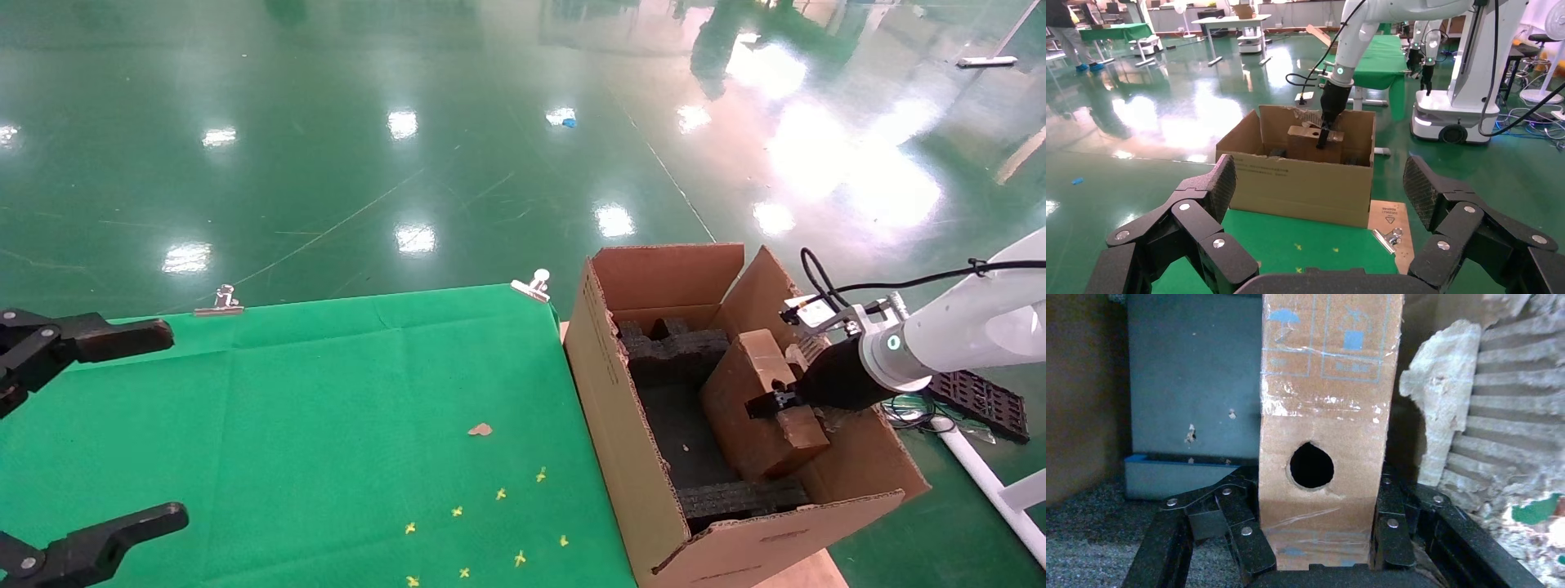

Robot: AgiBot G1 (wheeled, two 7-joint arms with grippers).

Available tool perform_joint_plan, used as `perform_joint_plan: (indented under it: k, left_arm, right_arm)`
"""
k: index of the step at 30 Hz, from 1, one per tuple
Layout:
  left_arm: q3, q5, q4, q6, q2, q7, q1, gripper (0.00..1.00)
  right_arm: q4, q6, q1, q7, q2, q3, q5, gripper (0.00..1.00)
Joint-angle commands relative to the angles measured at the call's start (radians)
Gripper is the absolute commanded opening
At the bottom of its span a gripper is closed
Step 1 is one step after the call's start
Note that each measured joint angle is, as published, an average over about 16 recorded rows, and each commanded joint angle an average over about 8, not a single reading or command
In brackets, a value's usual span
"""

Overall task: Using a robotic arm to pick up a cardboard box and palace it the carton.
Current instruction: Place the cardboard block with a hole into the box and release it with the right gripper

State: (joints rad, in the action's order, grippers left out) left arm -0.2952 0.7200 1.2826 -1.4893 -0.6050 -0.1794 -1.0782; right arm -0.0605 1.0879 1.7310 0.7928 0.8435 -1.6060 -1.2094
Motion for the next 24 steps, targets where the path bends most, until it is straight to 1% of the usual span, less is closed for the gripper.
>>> perform_joint_plan:
  k: [1,17,21,24]
  left_arm:
    - [0.000,0.000,0.000,0.000,0.000,0.000,0.000,1.00]
    - [-0.001,-0.001,0.000,0.000,0.000,0.001,0.000,1.00]
    - [-0.001,-0.001,0.000,0.001,0.001,0.001,0.000,1.00]
    - [-0.001,-0.001,0.000,0.001,0.001,0.001,0.000,1.00]
  right_arm:
    - [0.008,0.004,0.005,-0.001,0.005,-0.002,-0.004,1.00]
    - [0.037,0.042,0.053,-0.005,0.020,-0.013,-0.019,1.00]
    - [0.033,0.055,0.088,-0.019,0.020,-0.012,-0.018,1.00]
    - [0.026,0.069,0.139,-0.039,0.017,-0.010,-0.016,1.00]
